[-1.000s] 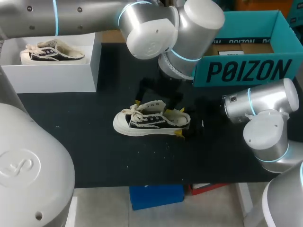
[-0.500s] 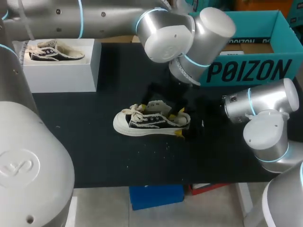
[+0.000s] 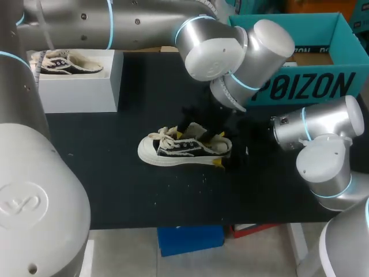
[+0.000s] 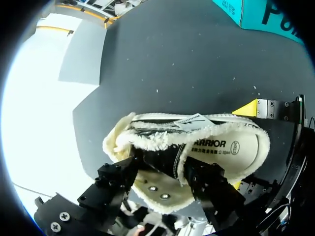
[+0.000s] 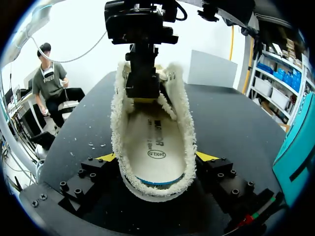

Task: Take the shoe out of the shoebox, open the shoe tongue, remove and reinsert the insole, then place the shoe into the shoebox

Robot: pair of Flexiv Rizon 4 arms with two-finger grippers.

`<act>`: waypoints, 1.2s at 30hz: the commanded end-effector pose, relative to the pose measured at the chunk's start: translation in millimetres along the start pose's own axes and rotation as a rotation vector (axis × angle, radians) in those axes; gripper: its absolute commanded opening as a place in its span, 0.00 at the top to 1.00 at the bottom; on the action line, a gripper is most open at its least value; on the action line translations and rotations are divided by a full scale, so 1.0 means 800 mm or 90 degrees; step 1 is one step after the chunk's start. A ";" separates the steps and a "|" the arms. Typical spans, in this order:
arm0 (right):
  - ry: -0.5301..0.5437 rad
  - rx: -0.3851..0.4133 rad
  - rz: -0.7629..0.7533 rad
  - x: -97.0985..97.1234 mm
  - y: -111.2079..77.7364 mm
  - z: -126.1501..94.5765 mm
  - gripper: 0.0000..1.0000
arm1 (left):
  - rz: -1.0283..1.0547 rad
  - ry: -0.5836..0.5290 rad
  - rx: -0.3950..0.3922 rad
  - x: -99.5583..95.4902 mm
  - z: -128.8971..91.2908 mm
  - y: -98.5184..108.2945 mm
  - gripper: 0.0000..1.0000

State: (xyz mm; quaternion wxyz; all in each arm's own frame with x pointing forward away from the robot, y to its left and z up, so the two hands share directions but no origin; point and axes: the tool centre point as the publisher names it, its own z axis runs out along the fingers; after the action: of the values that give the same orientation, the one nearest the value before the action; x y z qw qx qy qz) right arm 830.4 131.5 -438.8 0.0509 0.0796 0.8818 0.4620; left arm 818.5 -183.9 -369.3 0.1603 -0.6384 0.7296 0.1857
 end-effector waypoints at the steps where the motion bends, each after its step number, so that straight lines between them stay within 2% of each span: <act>1: -0.001 0.001 0.001 -0.001 -0.002 0.003 1.00 | 0.005 -0.005 -0.002 0.001 0.001 -0.001 0.75; 4: -0.001 0.001 0.001 -0.001 -0.002 0.003 1.00 | 0.008 -0.011 -0.003 0.000 0.002 -0.001 0.83; 6: -0.001 0.001 0.001 -0.001 -0.002 0.003 1.00 | 0.010 -0.009 -0.004 -0.001 0.003 -0.001 1.00; 18: -0.001 0.001 0.001 -0.001 -0.002 0.003 1.00 | -0.004 -0.005 0.016 -0.015 -0.008 0.003 1.00; 28: -0.001 0.001 0.001 -0.001 -0.002 0.003 1.00 | -0.042 0.003 0.054 -0.046 -0.027 0.004 1.00; 36: -0.001 0.001 0.001 -0.001 -0.002 0.003 1.00 | -0.078 0.009 0.067 -0.077 -0.026 0.012 1.00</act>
State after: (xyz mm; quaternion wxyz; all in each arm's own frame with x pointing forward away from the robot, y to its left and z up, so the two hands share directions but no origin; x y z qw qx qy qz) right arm 830.4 131.5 -438.8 0.0509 0.0796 0.8818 0.4620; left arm 822.2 -151.7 -327.5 0.2036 -0.6718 0.6970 0.1462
